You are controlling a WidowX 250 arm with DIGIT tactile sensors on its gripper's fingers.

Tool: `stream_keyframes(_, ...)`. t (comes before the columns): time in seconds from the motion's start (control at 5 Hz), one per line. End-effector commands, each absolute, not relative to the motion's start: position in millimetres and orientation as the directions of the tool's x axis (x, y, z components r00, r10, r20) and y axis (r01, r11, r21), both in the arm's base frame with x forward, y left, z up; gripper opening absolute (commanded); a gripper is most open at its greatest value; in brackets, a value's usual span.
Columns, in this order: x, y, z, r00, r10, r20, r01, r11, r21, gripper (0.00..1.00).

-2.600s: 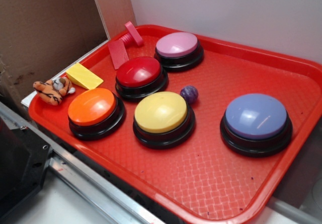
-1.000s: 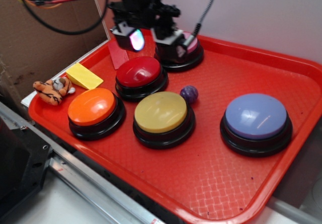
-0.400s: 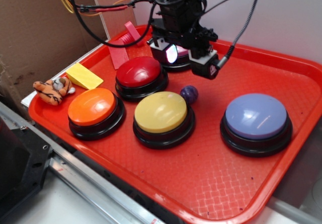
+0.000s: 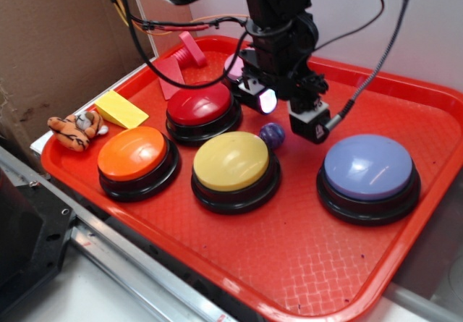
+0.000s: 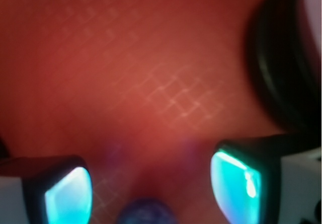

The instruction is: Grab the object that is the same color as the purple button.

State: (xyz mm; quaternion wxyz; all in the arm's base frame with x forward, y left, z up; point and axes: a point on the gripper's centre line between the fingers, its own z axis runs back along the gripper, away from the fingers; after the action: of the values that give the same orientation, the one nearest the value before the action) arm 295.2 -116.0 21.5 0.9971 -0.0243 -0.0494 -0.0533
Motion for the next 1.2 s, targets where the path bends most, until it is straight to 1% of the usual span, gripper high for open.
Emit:
stream_keyframes(0.0, 286, -133, 30, 0.987, -0.114, 0.111, 0.123, 0.989, -0.081, 1.00)
stream_keyframes(0.2, 283, -127, 29, 0.996, -0.057, 0.075, 0.063, 0.994, -0.084, 1.00)
stream_keyframes(0.4, 279, -118, 31, 0.999, -0.024, 0.045, 0.029, 0.994, -0.106, 1.00)
stream_keyframes(0.6, 281, -117, 32, 1.000, -0.010, 0.029, 0.013, 0.995, -0.099, 0.00)
stream_keyframes(0.8, 282, -114, 33, 1.000, 0.015, 0.014, -0.014, 0.995, -0.104, 0.00)
stream_keyframes(1.0, 285, -111, 40, 1.000, 0.015, 0.006, -0.014, 0.997, -0.079, 0.00)
